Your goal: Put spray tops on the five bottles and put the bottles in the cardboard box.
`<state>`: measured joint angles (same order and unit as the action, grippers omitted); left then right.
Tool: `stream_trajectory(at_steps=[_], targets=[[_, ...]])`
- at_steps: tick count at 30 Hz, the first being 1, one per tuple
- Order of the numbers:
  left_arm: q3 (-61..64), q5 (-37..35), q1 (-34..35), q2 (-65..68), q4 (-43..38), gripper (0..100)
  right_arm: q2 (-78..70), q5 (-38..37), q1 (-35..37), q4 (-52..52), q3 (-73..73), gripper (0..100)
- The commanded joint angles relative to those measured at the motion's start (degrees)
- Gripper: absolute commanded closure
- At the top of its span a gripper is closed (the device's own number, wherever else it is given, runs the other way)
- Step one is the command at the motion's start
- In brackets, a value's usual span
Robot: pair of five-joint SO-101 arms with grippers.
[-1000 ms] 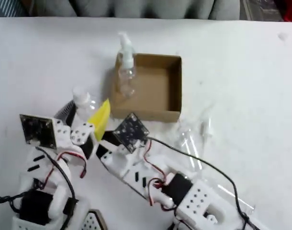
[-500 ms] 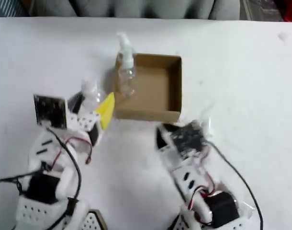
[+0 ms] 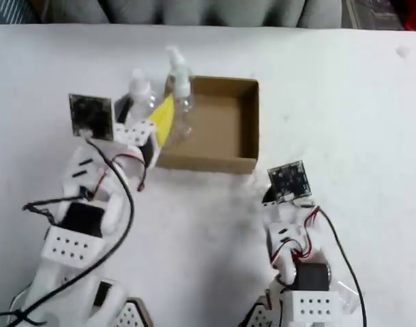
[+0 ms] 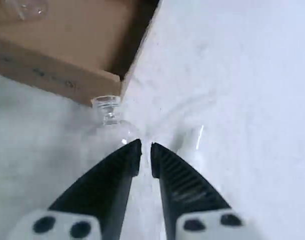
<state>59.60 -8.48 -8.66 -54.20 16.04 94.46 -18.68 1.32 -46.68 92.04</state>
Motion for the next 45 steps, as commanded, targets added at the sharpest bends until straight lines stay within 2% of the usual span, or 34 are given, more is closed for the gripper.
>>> stream_trajectory(at_steps=[1, 6, 17, 20, 23, 28, 34, 45], targets=[[4.4, 0.53, -1.54, 0.31, -12.4, 98, 0.04, 0.88, -0.84, 5.05, 2.37, 98.2], [9.14, 0.53, -1.71, 0.4, -18.55, 98, 0.04, 1.23, -2.86, 5.23, 3.08, 98.2], [9.49, 3.34, -1.8, 0.48, -18.81, 98, 0.04, 0.88, -3.03, 5.58, 4.13, 98.2], [9.49, 3.43, -2.42, 0.92, -22.51, 98, 0.04, 0.88, -3.03, 5.58, 4.13, 98.2], [8.18, 3.43, -2.33, 5.32, -26.55, 98, 0.04, 0.79, -3.12, 5.41, 4.22, 98.2], [4.75, 3.16, -2.33, 15.43, -27.34, 98, 0.04, 0.79, -3.12, 5.67, 4.92, 98.3], [7.3, 3.34, -2.59, 16.57, -34.37, 98, 0.04, 0.7, -3.12, 5.67, 5.01, 98.3], [7.82, 3.43, -2.59, 17.27, -34.73, 98, 0.04, 0.7, -3.03, 5.67, 5.01, 98.3]])
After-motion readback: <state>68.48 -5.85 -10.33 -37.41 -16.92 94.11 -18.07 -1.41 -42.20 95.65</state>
